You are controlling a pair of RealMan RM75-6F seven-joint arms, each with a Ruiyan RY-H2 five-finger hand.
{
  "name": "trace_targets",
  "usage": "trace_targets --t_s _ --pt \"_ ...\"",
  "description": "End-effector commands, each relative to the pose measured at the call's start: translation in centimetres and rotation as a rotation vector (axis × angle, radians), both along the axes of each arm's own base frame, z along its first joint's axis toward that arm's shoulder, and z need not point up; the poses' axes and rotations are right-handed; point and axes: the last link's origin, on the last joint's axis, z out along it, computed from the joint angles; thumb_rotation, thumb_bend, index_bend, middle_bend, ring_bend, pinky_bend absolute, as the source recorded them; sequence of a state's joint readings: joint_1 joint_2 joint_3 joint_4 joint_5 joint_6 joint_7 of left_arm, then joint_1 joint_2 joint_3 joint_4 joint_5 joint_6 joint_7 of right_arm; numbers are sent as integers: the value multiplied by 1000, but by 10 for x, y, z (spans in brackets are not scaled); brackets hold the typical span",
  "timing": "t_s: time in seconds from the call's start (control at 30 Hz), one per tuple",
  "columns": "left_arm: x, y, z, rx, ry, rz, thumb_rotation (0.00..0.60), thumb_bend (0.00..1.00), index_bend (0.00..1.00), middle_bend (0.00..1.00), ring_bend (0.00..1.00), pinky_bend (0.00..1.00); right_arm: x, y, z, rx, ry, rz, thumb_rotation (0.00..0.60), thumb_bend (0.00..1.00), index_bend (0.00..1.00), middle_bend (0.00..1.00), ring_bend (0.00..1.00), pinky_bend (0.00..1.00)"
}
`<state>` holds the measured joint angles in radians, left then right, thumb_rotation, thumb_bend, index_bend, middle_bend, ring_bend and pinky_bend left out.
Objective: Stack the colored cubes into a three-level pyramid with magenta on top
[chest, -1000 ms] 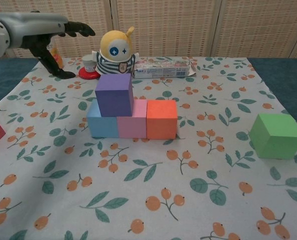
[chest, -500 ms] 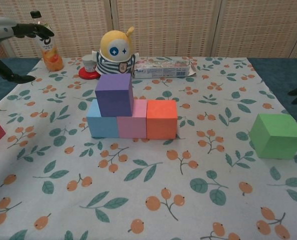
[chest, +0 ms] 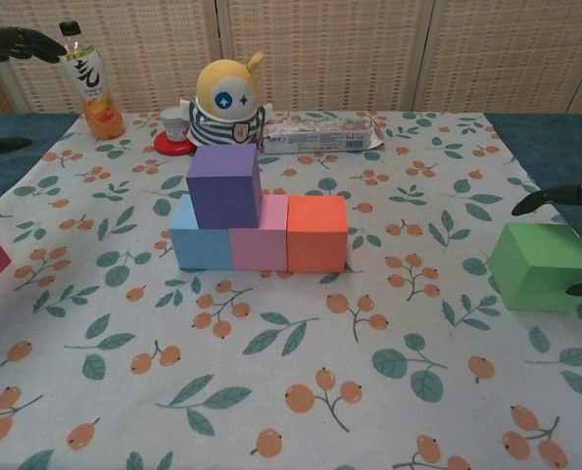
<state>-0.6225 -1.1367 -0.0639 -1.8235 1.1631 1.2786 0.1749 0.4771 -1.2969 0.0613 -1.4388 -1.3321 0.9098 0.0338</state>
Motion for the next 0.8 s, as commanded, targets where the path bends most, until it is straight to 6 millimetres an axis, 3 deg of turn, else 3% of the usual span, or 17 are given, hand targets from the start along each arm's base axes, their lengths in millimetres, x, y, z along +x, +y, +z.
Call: trace_targets --t_s 0.03,0.3,0.5,0.67,0.8 --pt "-1 -1 2 -1 -6 0 600 322 99 74 0 53 0 0 -1 2 -1 4 600 50 169 114 0 0" --pt "-5 -4 8 1 -40 11 600 321 93 73 0 53 -4 -1 -6 0 35 61 600 50 195 116 0 0" --pt "-10 -6 12 12 -54 19 600 322 93 74 0 53 -5 -4 -6 -8 34 79 600 60 378 136 0 0" --pt "-23 -5 13 35 -14 31 600 321 105 87 8 51 24 -16 10 -22 -60 94 600 65 402 138 0 0" --pt "-31 -7 10 55 28 32 600 321 120 102 19 50 61 -31 28 -9 -125 122 600 64 404 139 0 0"
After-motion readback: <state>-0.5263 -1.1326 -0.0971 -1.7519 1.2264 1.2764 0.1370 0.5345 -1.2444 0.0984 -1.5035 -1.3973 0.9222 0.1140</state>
